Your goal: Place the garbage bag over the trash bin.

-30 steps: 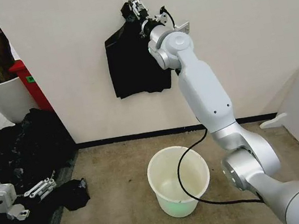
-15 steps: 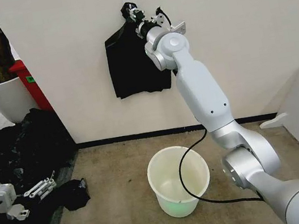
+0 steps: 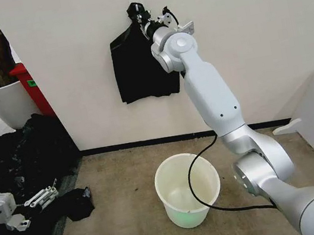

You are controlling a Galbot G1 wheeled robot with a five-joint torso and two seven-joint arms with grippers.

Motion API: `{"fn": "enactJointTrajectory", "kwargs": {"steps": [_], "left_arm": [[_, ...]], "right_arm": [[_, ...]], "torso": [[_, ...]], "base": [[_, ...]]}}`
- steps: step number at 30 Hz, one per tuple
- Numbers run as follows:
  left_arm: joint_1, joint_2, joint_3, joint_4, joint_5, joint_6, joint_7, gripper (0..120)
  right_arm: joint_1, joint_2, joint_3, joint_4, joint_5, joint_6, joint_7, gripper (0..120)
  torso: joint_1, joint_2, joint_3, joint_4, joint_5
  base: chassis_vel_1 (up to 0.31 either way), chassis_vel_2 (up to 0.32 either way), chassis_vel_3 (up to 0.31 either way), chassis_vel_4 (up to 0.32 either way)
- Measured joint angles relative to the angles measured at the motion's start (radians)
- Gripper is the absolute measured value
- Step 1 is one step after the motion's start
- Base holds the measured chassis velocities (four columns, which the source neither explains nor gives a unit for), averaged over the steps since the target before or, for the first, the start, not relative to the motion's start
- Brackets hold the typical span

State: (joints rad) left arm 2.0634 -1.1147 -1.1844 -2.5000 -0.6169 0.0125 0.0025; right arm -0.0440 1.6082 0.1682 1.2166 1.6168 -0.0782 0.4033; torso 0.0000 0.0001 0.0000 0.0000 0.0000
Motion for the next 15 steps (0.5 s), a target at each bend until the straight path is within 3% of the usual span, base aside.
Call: {"fn": "enactJointTrajectory", "kwargs": {"steps": [15], "left_arm": [[-0.01,0.002,0.005,0.0,-0.004,-0.004,0.007,100]], "right_arm": [[-0.061,0.0,-0.056,0.08,0.05,0.049,0.089,0]], "torso": [[0.0,0.0,0.0,0.0,0.0]], "base": [[0.0,0.0,0.0,0.0]]}}
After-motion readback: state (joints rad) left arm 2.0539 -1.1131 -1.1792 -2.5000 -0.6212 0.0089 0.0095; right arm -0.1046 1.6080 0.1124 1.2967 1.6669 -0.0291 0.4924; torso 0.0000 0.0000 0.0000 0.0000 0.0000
